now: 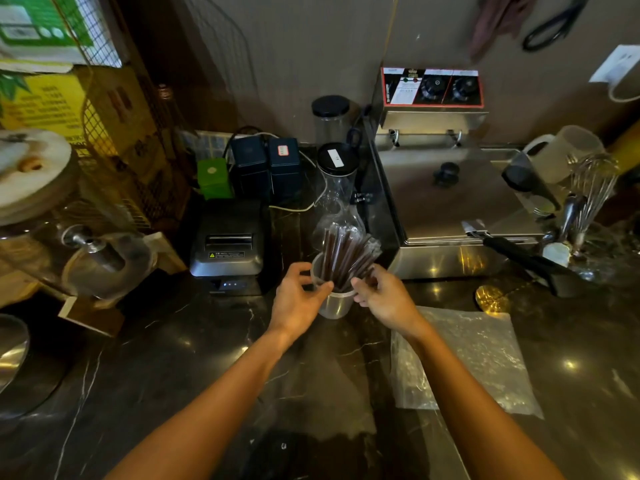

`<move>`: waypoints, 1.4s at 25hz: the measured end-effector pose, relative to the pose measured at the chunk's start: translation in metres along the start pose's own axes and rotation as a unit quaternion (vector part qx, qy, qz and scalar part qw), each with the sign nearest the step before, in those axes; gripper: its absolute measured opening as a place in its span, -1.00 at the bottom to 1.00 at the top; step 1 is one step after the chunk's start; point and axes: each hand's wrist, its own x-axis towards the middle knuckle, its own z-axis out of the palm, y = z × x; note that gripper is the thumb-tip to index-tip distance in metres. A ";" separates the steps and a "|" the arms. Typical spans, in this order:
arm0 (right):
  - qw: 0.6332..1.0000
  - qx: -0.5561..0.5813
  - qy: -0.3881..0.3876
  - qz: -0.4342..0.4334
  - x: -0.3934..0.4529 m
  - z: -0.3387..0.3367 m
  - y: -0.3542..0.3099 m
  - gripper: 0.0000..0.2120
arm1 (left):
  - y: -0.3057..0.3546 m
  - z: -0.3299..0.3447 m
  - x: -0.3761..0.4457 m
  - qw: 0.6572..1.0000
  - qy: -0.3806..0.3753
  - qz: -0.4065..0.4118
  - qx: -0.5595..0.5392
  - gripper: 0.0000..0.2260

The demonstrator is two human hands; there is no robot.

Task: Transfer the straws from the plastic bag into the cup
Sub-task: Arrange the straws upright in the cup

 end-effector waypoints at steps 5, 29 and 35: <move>0.999 -0.034 -0.016 -0.022 -0.024 0.004 0.001 -0.77 | -0.003 -0.005 -0.029 1.000 -0.004 -0.018 -0.001 -0.57; 0.996 -0.080 -0.014 -0.044 -0.056 0.006 -0.007 -0.49 | 0.019 -0.018 -0.033 0.995 -0.062 0.082 -0.018 -0.57; 0.994 -0.077 0.058 -0.061 -0.045 0.016 -0.006 -0.70 | 0.014 -0.012 -0.024 0.996 -0.031 0.055 -0.069 -0.49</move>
